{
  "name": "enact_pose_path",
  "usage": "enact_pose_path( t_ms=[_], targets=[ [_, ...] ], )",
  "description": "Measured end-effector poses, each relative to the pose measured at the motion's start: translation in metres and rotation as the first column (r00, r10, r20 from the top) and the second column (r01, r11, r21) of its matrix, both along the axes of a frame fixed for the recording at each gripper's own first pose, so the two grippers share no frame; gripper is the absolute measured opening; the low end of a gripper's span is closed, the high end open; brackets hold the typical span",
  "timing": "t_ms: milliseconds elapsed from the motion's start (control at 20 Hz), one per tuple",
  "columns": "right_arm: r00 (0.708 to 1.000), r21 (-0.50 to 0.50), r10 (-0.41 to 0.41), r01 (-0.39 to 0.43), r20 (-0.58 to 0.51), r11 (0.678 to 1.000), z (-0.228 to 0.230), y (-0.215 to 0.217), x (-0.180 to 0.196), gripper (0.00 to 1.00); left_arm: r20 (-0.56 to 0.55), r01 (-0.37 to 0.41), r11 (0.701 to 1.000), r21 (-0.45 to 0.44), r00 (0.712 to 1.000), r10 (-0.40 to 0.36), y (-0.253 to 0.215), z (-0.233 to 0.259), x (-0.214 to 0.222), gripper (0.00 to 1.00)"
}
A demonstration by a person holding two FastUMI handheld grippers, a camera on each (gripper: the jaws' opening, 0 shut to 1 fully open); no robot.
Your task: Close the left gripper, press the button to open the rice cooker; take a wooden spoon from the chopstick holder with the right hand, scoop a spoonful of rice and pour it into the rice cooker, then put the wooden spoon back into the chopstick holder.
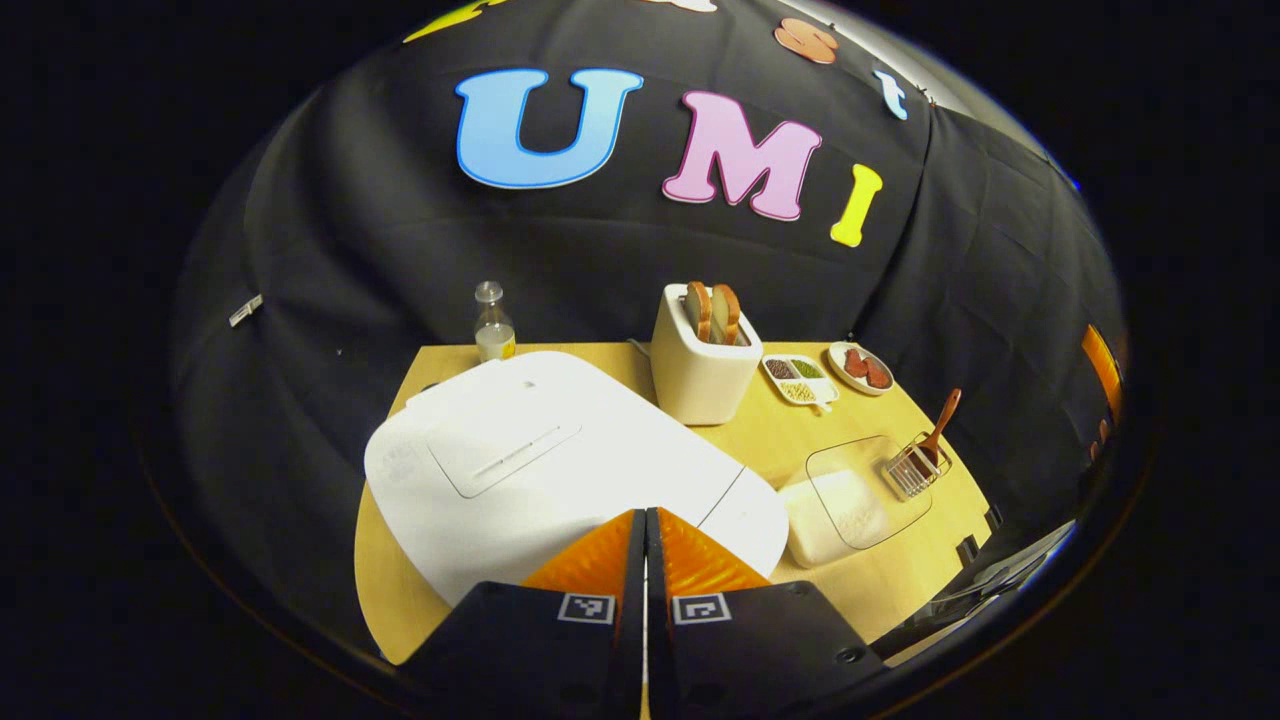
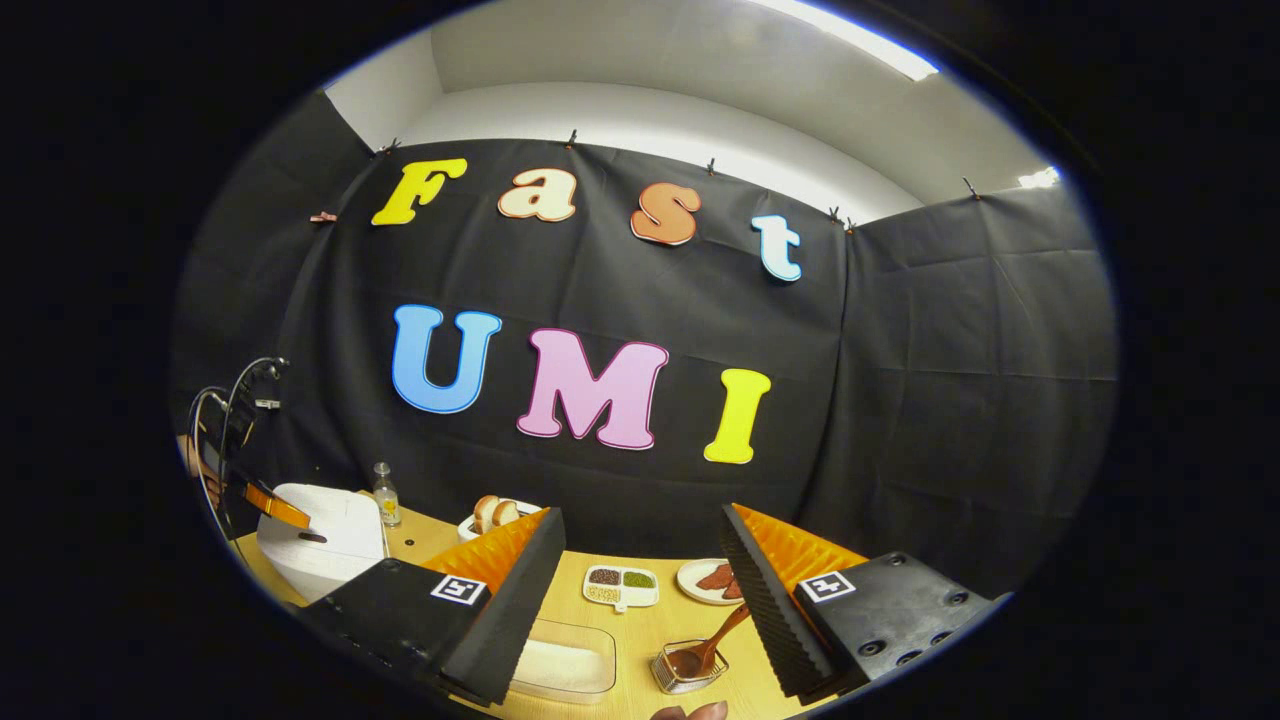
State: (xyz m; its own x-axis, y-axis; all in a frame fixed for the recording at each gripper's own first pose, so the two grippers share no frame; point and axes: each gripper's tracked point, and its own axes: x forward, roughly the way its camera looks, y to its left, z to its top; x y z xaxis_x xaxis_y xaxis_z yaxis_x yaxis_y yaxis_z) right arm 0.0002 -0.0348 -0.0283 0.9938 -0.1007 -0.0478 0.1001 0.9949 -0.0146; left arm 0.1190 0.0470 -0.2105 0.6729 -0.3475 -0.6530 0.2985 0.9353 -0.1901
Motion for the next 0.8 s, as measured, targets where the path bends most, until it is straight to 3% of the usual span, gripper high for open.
enact_pose_path(
  t_ms=[350, 600, 700, 800],
  targets=[
    [1.000, -0.006, -0.013, 0.013, -0.016, 1.000, -0.006, -0.003, 0.002, 0.97, -0.032, 0.005, 0.999, 0.034, 0.999, -0.004, -0.001, -0.019, 0.000, 0.07],
    [1.000, -0.017, -0.014, 0.013, -0.022, 1.000, -0.009, -0.004, 0.003, 0.97, -0.069, -0.014, 1.000, -0.016, 0.998, 0.013, -0.002, -0.026, -0.003, 0.08],
    [0.999, -0.017, -0.022, 0.021, -0.025, 1.000, -0.010, -0.007, 0.001, 0.97, -0.031, -0.012, 1.000, 0.003, 0.999, 0.012, -0.001, -0.017, -0.002, 0.08],
    [0.999, -0.016, -0.034, 0.034, -0.026, 0.999, -0.012, -0.012, -0.001, 0.97, 0.078, -0.020, 0.999, 0.028, 0.997, 0.018, -0.001, 0.008, 0.004, 0.08]
  ],
)
